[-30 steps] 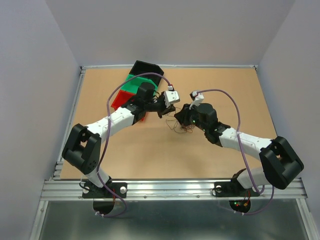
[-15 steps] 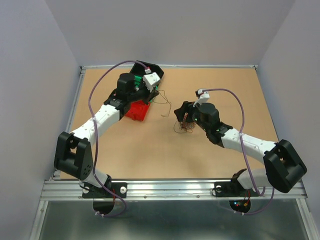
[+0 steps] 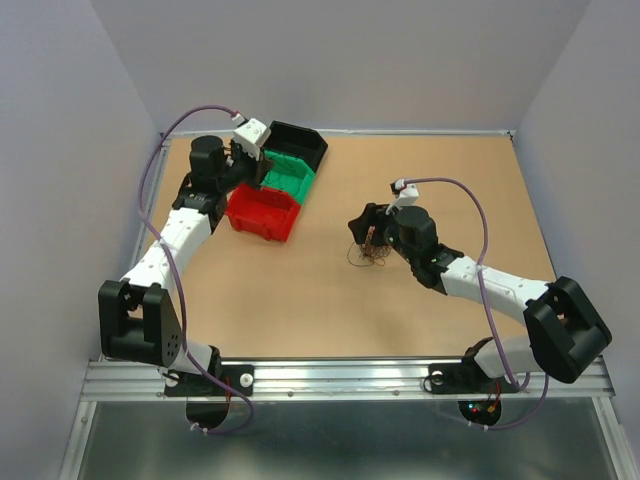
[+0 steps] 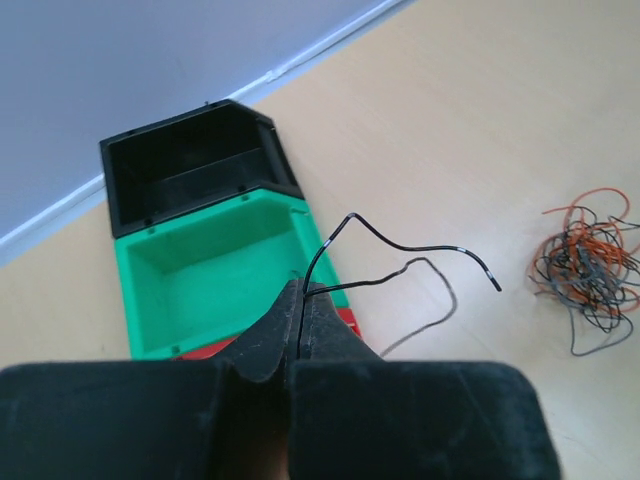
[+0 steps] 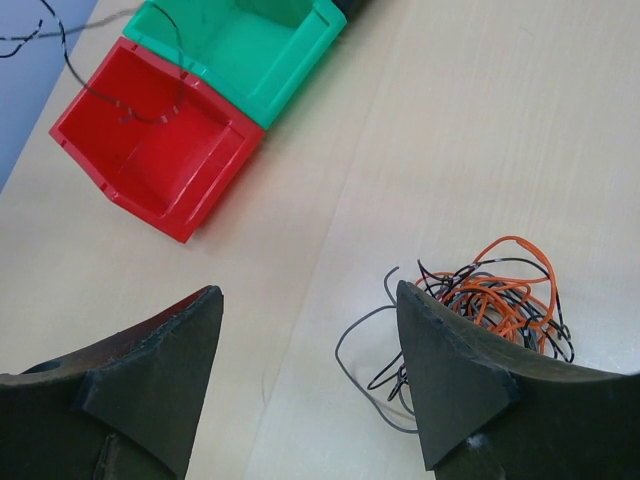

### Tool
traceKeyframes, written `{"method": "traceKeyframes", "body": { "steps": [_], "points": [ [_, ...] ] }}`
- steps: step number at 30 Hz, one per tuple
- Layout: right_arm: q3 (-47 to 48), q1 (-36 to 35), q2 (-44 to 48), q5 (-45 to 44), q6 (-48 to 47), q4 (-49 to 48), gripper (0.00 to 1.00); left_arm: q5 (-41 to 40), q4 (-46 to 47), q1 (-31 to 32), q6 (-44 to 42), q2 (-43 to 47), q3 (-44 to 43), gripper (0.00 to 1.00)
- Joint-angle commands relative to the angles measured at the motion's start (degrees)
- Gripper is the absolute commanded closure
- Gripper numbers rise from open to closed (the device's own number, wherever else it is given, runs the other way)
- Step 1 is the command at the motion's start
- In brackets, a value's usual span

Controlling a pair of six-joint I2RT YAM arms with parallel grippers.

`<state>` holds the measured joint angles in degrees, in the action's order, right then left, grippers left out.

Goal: Untangle the cables

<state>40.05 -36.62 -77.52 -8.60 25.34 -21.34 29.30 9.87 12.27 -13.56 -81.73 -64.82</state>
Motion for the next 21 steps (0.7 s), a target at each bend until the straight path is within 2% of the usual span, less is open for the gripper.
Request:
{"method": "traceKeyframes", "body": {
  "steps": [1,4,9,17,21],
  "points": [
    [2.3,-0.4,-0.1,-0.9,0.4,-1.2,0.25,-1.2,2.1,-3.4,3.2,2.3,-1.9,1.0],
    [2.3,-0.3,-0.1,-0.9,0.4,-1.2,0.25,0.2,1.8,-5.3,3.3,2.2,-1.3,1.0],
    [2.3,-0.3,0.2,-1.1,0.6,-1.0,0.24,-3.2,-0.8,-7.3,2.1,1.6,-1.0,1.0],
    [2.3,-0.3,0.5,-1.7,0.7,-0.7,0.24,-0.9,-9.2,-8.1,-5.2,0.8,0.4,1.0],
    [2.3,-0.3,0.4,-1.8,0.8,-0.6,0.25,-4.1,-13.4,-8.1,-6.5,-2.6,-1.2,1.0]
  ]
}}
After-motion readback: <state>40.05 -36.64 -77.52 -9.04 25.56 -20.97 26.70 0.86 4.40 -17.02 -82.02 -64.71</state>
